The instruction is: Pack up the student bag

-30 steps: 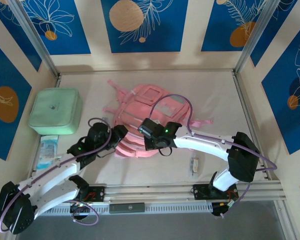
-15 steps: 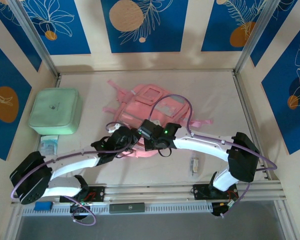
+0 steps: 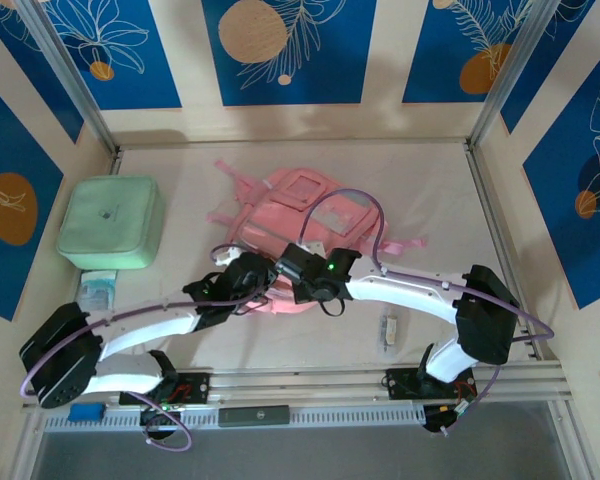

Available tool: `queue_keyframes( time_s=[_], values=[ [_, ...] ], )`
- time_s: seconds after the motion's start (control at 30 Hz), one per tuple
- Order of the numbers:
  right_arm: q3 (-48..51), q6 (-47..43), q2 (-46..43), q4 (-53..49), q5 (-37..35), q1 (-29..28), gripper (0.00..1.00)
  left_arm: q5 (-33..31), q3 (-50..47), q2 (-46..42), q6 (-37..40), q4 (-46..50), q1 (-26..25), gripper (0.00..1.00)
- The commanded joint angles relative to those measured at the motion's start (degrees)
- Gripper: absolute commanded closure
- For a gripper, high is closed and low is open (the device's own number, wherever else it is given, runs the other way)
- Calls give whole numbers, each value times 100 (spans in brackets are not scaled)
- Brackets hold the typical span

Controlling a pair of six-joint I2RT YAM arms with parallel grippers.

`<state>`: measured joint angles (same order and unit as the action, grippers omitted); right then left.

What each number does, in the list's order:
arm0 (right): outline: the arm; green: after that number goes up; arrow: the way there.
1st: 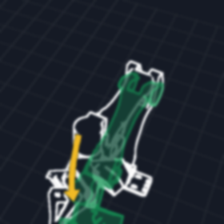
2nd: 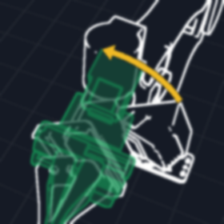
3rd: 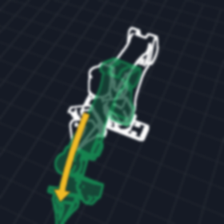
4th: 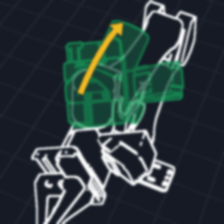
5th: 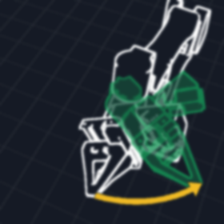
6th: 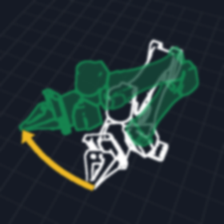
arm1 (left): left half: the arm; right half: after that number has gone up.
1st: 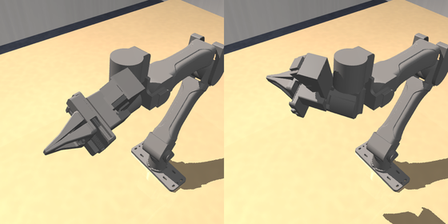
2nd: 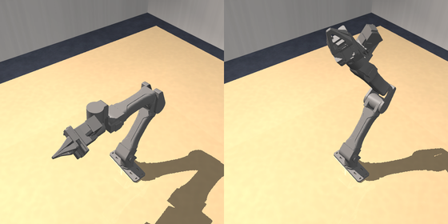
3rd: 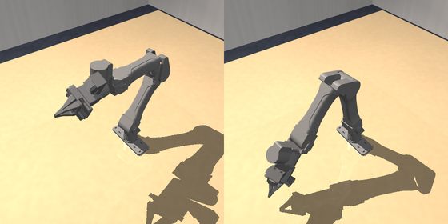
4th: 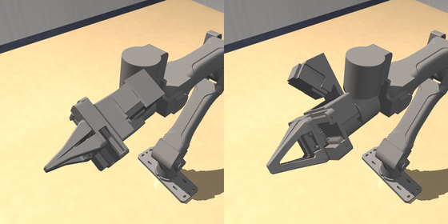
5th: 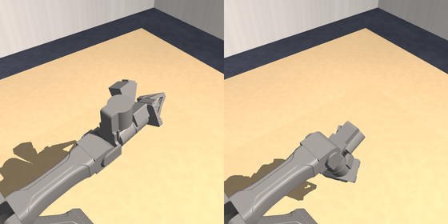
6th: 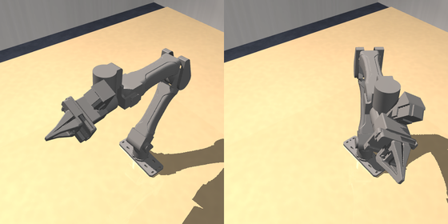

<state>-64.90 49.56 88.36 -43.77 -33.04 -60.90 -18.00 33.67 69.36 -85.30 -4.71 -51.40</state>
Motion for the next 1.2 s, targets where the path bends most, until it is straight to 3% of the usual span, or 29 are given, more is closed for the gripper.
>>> queue_keyframes(
  time_s=[0.0, 0.3, 0.43, 0.63, 0.67, 0.73, 0.77, 0.87, 1.03, 1.17],
  values=[
    [-78, 202, -162, -927, -721, 121, 100, -163, -152, -565, 419, 882, 323, 100],
    [289, -394, -368, -458, -476, 1461, 100, 716, -417, -1355, 1241, 1514, 1490, 100],
    [193, -836, -270, -12, -239, 1987, 100, 722, -485, -1546, 1327, 1636, 1631, 100],
    [97, -1118, -480, 92, 315, 1939, 100, 854, -355, -1499, 1519, 1720, 1644, 100],
    [163, -1172, -622, 141, 485, 1908, 98, 912, -344, -1504, 1554, 1700, 1645, 99],
    [331, -1260, -907, 266, 902, 1876, 87, 1080, -282, -1551, 1753, 1688, 1650, 76],
    [403, -1219, -1065, 289, 1092, 1901, 81, 1134, -215, -1585, 1882, 1817, 1648, 72],
    [567, -896, -1335, 339, 1790, 2127, 67, 1187, -132, -1783, 2082, 2151, 1611, 69],
    [496, -204, -1157, 659, 3169, 2562, 61, 1043, -65, -2033, 2087, 2186, 1107, 67],
    [102, 219, -734, 993, 3681, 2659, 56, 831, 74, -1784, 1992, 1928, 606, 66]
  ],
)
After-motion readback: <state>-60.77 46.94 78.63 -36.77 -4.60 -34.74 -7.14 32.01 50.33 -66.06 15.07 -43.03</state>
